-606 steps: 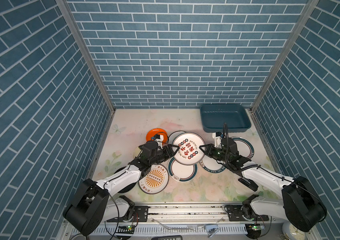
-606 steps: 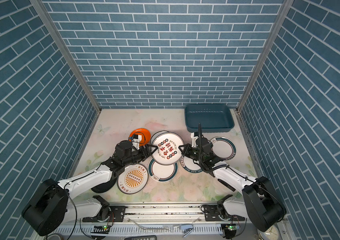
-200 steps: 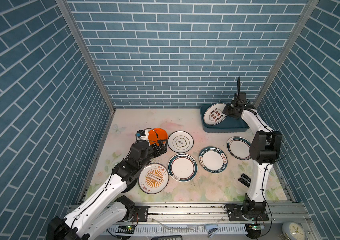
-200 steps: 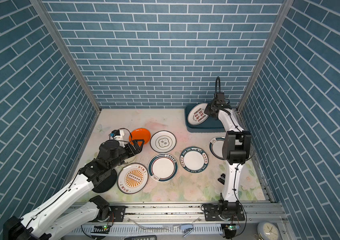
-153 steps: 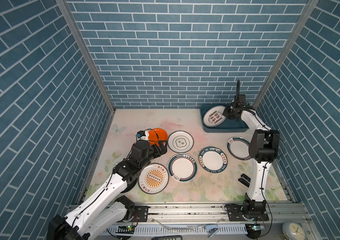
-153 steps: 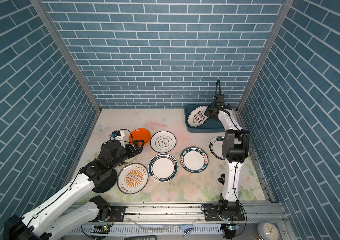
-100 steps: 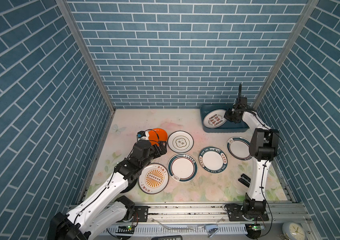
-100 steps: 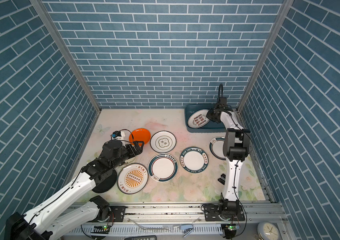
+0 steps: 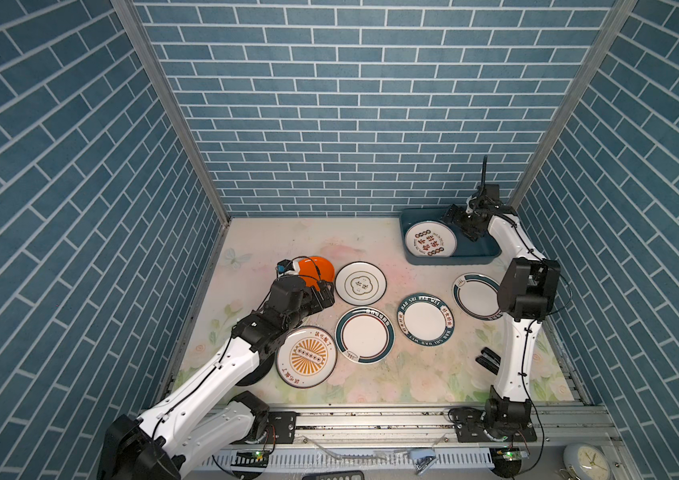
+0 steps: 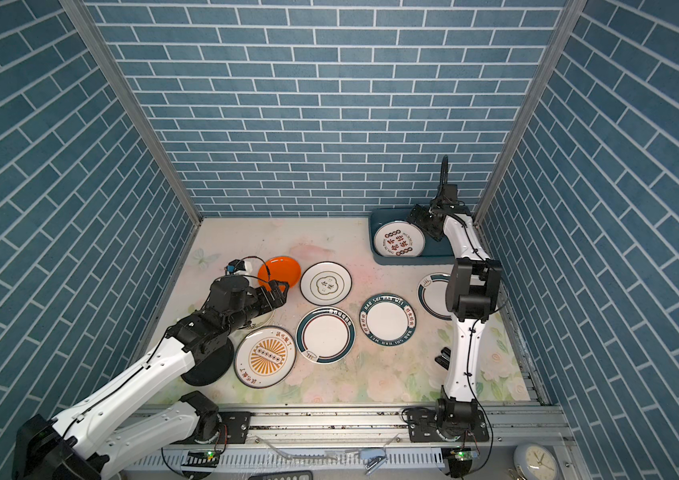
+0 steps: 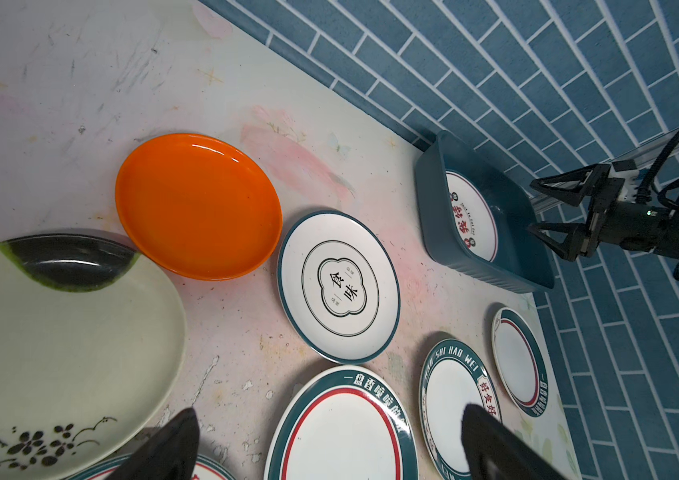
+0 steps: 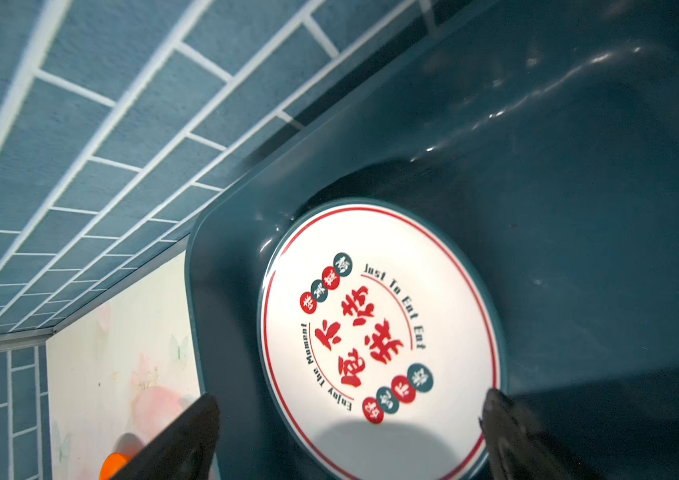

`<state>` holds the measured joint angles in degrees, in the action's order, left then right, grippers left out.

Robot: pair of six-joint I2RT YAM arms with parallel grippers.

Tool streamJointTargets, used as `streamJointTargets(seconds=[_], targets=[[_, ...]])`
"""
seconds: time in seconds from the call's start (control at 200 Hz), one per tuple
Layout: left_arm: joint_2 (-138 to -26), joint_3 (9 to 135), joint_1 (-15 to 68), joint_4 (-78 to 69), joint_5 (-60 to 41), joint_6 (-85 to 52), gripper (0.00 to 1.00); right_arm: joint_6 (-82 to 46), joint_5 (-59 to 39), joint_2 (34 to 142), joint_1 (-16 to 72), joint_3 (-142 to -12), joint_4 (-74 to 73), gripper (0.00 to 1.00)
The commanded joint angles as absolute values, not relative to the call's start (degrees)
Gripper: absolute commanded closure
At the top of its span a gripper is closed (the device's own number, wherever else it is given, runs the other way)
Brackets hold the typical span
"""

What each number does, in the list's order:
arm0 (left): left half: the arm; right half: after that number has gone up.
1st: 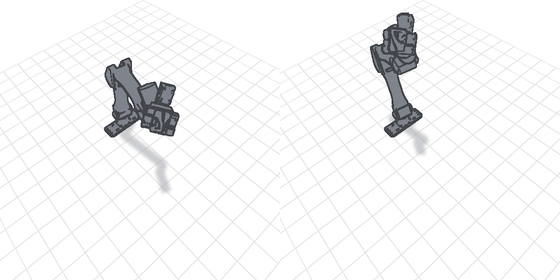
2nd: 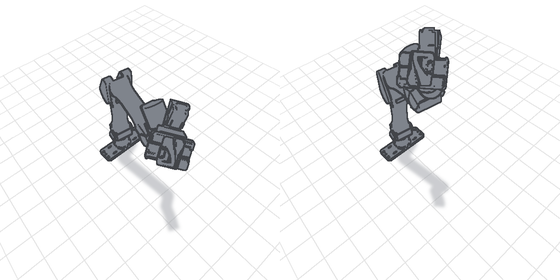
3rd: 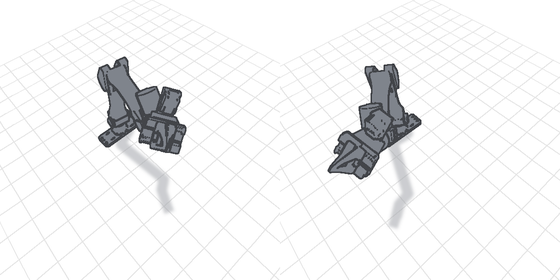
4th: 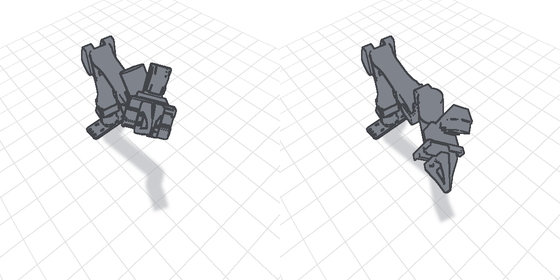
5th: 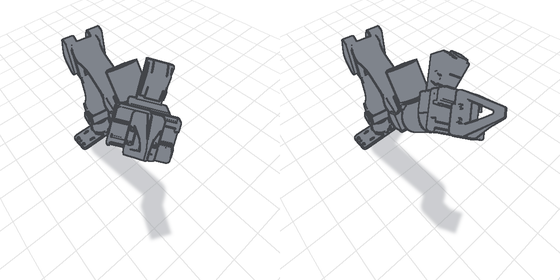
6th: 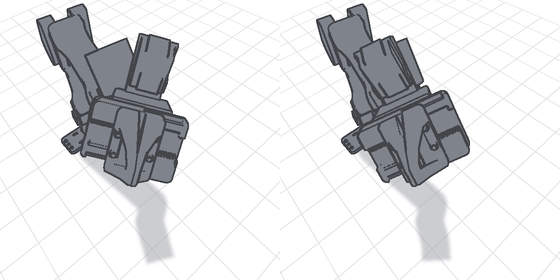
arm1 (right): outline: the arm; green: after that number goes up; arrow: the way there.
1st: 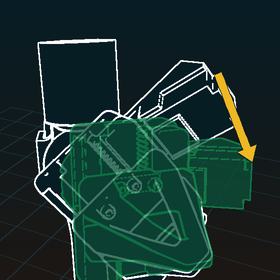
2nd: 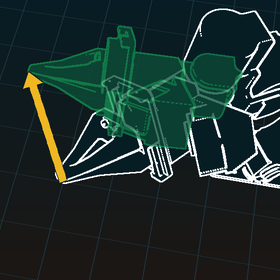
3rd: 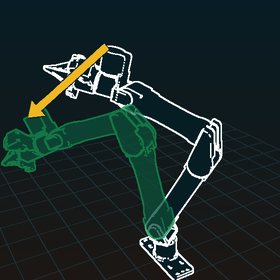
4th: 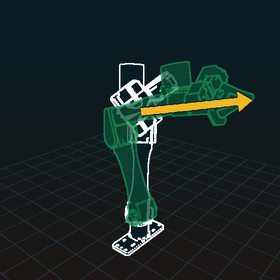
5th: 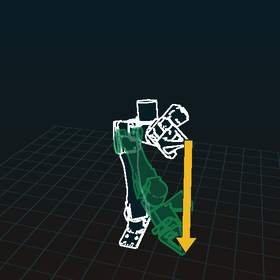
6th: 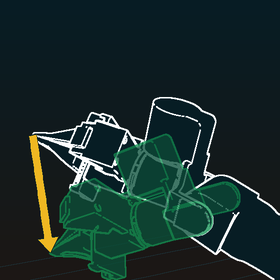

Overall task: Place the plates into the plastic bin on the countertop
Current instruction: 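Open the right gripper and withdraw it from the bin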

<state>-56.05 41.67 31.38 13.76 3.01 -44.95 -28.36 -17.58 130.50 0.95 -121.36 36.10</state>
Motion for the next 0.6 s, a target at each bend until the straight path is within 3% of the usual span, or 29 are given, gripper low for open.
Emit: streamJointTargets(seconds=[0.0, 0.18, 0.38, 0.595], targets=[[-56.6, 44.0, 31.5, 18.7, 4.3, -42.6, 0.00, -24.2, -14.9, 125.1, 0.6, -120.5, 40.0, 0.01], [-55.6, 42.5, 31.4, 19.5, 3.9, -42.5, 0.01, -27.8, -20.2, 109.3, 0.6, -103.9, 29.3, 0.01], [-56.5, 39.3, 30.8, 16.9, -3.5, -44.3, 0.00, -36.5, -25.6, 89.2, 0.6, -77.8, 14.4, 0.01], [-59.0, 35.5, 30.7, 12.2, -12.4, -46.1, 0.00, -40.0, -31.7, 73.1, 0.8, -58.7, 11.1, 0.01]])
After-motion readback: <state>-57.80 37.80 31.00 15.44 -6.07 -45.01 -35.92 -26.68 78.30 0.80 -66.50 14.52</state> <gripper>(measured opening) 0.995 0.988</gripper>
